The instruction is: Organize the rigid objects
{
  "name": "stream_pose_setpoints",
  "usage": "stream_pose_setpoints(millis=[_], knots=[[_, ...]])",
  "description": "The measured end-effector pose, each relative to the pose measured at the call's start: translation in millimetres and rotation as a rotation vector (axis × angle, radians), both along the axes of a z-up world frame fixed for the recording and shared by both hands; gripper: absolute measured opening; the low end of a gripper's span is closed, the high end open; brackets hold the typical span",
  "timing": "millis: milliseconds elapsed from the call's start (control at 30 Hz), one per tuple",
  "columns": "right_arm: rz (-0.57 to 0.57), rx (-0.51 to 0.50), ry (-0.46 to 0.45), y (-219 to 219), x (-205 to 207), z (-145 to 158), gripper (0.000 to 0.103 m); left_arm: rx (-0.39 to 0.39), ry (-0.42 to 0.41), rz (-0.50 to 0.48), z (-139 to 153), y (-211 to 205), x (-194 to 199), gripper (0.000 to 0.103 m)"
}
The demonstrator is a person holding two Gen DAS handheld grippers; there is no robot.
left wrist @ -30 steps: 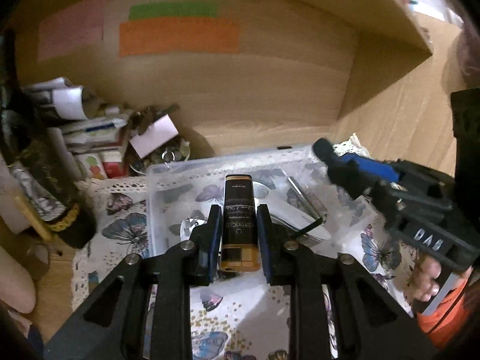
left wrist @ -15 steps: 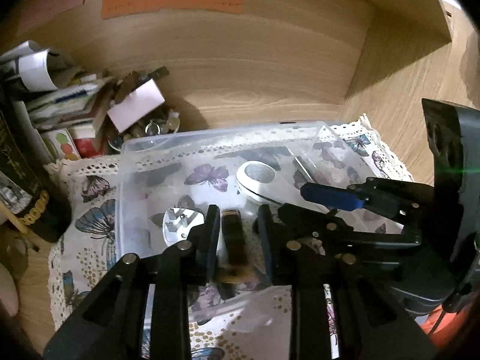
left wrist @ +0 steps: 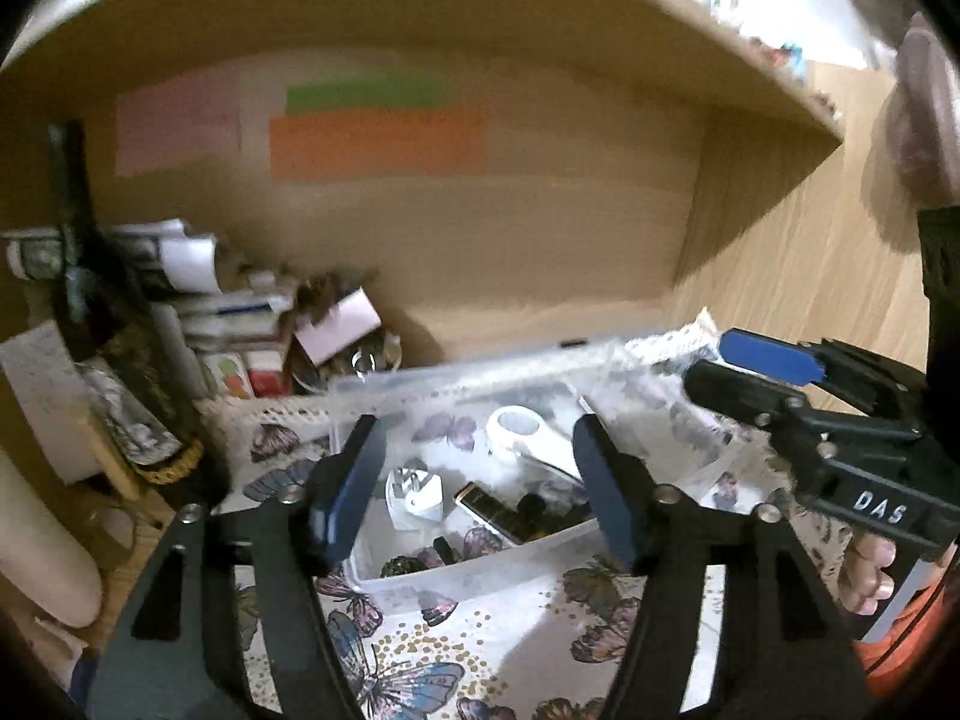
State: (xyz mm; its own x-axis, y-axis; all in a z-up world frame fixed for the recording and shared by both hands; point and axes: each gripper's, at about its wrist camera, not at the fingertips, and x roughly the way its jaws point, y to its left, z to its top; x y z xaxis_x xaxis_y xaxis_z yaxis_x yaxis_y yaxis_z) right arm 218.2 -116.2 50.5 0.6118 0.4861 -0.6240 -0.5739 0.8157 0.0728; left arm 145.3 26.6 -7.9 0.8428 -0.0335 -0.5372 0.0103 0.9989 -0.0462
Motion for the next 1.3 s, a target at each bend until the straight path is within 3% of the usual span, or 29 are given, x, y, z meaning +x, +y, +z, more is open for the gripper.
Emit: stream_pose_setpoints(millis=[267,500,533,1300], knots=[[-0.053,0.088,-0.113,-30.2,-44.4,32.1,0.077,0.014,-0.129,0.044,30.5,-4.9,-53.5,0.096],[-0.078,0.103,-0.168,-42.0,-75.9,41.1,0.095,0.013,-0.181,0.049,38.3,-7.3,-87.2,0.102],[-0.084,0.108,-0.172,-43.3,-78.7,41.5,0.102,0.012,-0.183,0.049,38.7,-8.4,-90.6,0.102],[-0.092,0.097,-0.182,-48.7,-99.6,42.0,0.103,0.016,-0.210,0.037,40.0,-20.2,-111.1,0.103]])
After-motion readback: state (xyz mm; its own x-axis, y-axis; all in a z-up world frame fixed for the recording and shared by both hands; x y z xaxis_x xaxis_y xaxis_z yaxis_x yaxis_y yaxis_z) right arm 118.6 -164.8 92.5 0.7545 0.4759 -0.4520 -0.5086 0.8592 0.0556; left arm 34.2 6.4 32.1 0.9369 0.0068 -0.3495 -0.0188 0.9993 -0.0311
